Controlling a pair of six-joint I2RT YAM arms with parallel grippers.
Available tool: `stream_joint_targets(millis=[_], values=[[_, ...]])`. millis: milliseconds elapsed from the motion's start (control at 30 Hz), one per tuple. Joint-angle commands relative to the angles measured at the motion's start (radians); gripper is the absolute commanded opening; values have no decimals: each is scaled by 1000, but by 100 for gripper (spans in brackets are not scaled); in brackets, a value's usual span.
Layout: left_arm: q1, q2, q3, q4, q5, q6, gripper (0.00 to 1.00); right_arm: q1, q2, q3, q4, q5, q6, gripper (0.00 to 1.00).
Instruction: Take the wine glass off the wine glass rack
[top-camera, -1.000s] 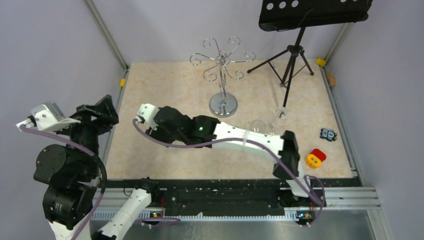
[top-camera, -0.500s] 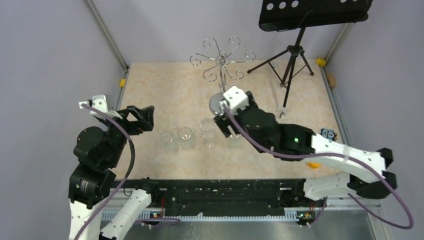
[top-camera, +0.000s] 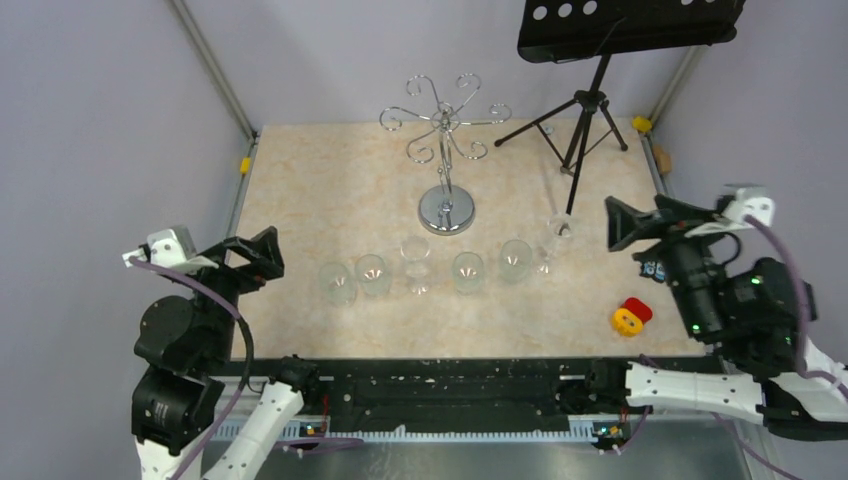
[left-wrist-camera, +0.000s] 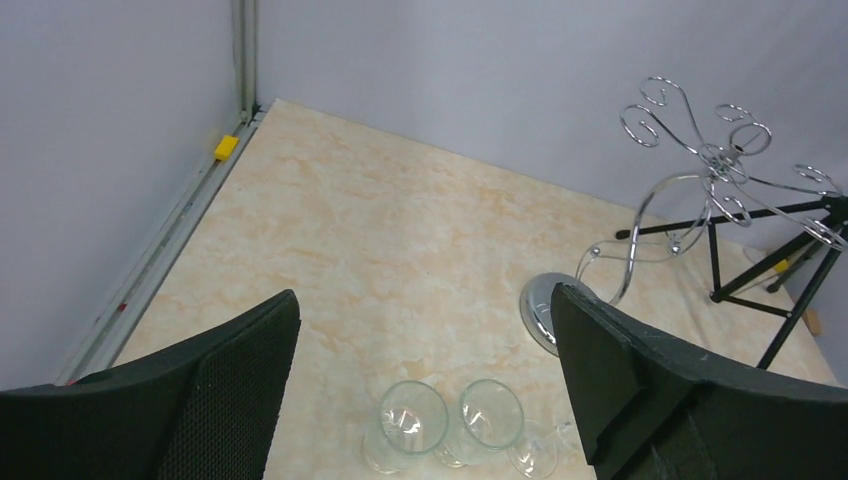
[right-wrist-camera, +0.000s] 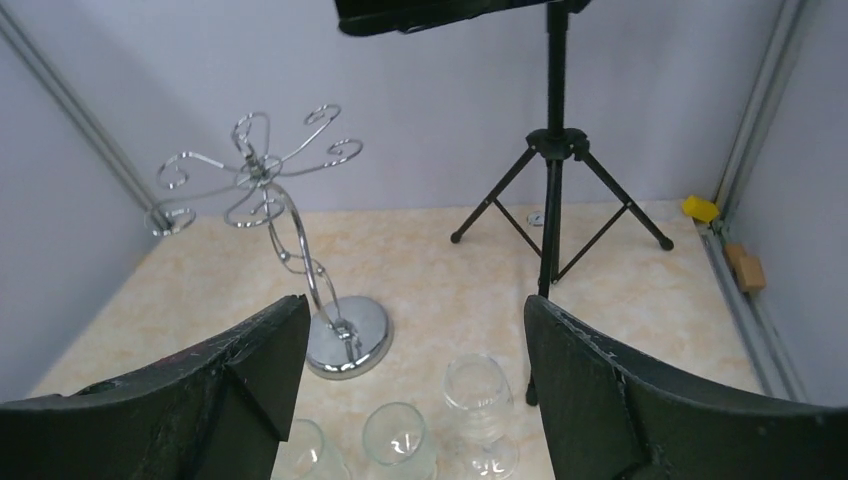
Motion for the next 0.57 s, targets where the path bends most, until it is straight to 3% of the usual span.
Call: stream_joint_targets(millis=[0, 533], values=[[-1, -37, 3, -1, -96, -1, 99, -5, -111, -28, 82, 57, -11, 78], [2, -62, 66, -5, -82, 6, 99, -5, -166, -38, 67, 50, 30, 78]])
